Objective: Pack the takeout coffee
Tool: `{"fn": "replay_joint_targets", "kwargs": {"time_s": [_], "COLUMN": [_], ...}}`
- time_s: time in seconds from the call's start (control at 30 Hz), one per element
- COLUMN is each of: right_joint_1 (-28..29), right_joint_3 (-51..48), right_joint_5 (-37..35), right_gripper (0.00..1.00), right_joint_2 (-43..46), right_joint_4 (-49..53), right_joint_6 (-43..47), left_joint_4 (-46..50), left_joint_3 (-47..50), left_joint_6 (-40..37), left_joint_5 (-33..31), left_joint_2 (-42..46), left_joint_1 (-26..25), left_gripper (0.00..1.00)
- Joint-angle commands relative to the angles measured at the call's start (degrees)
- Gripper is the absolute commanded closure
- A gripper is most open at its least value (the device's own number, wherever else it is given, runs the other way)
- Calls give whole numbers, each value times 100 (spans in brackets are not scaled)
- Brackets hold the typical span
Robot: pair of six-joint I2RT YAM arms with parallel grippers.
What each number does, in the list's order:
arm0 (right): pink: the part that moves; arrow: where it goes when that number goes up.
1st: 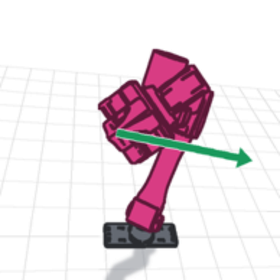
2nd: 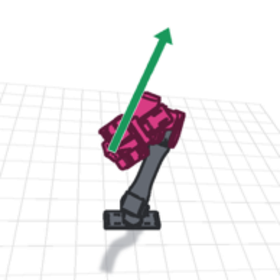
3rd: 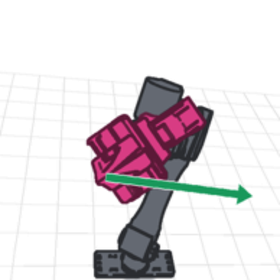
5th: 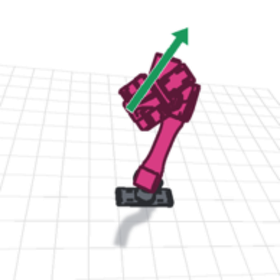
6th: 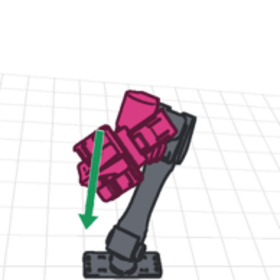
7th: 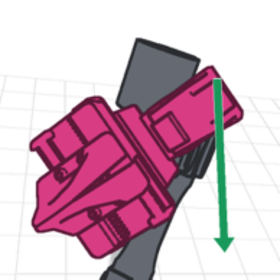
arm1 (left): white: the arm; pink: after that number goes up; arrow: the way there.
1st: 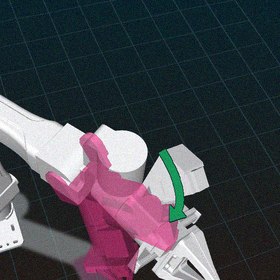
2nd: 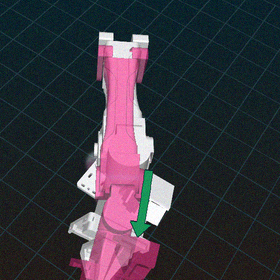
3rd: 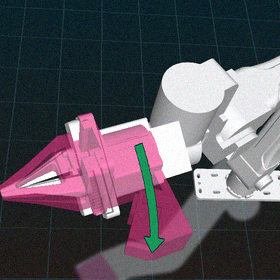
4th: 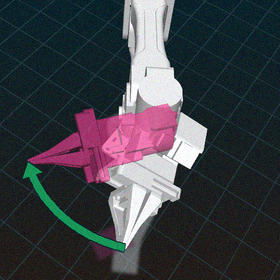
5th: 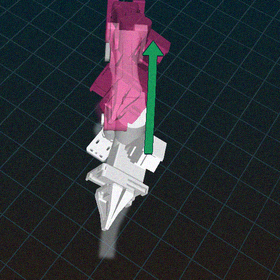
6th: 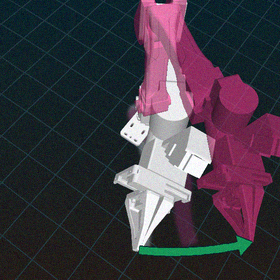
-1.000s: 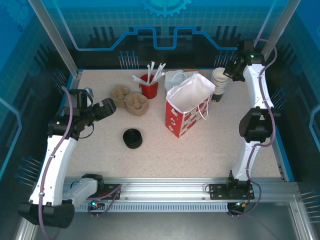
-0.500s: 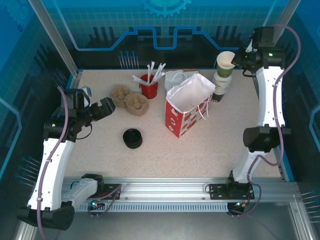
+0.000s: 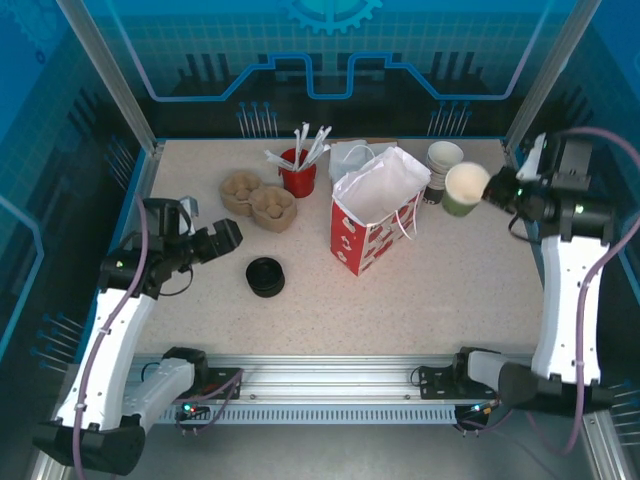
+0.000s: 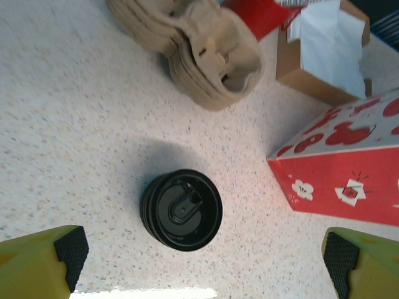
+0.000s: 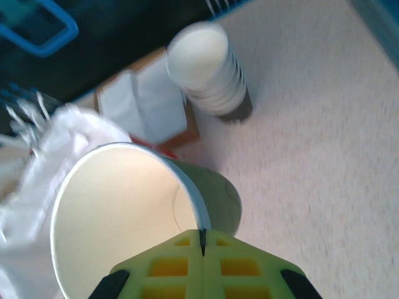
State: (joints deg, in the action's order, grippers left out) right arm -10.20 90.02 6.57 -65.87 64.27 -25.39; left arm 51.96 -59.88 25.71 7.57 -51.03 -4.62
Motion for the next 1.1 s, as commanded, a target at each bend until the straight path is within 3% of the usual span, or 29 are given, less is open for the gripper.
{"fn": "replay_joint_targets", "kwargs": {"time_s": [0.0,0.2,0.27,0.4,0.57,0.83,1.07], "right_joint_1": [-51,187,456,1319,2978,5517,6400], "right_joint_3": [-1137,-3062,-3537,-4510,-5191,-5725,-5339], "right_joint_5": [494,1248,1188,1143,305,-1551,-2035], "right_gripper": [100,100,100,100,100,100,100], "right_joint_2": [740,2022,2386,3000,3324,2643,1399], "right_joint_4": [-228,-622,-731,-1270,-2131,-3808,-4510], "right_joint_6": [65,144,38,-457,-1227,-2320,-2452], "left_joint_4": [-326,-475,-580,-716,-843,-830,-793], "left_joint_3": [555,1056,1191,1380,1540,1495,1423], "left_joint_6": [275,446,509,565,683,549,541], "left_joint_5": [485,387,368,198,190,211,-164], "left_joint_2": [74,-203,-297,-510,-734,-1231,-1521], "left_joint_1": [-125,-422,-492,-652,-672,-696,-759], "left_gripper": [2,4,5,6,7,14,23]}}
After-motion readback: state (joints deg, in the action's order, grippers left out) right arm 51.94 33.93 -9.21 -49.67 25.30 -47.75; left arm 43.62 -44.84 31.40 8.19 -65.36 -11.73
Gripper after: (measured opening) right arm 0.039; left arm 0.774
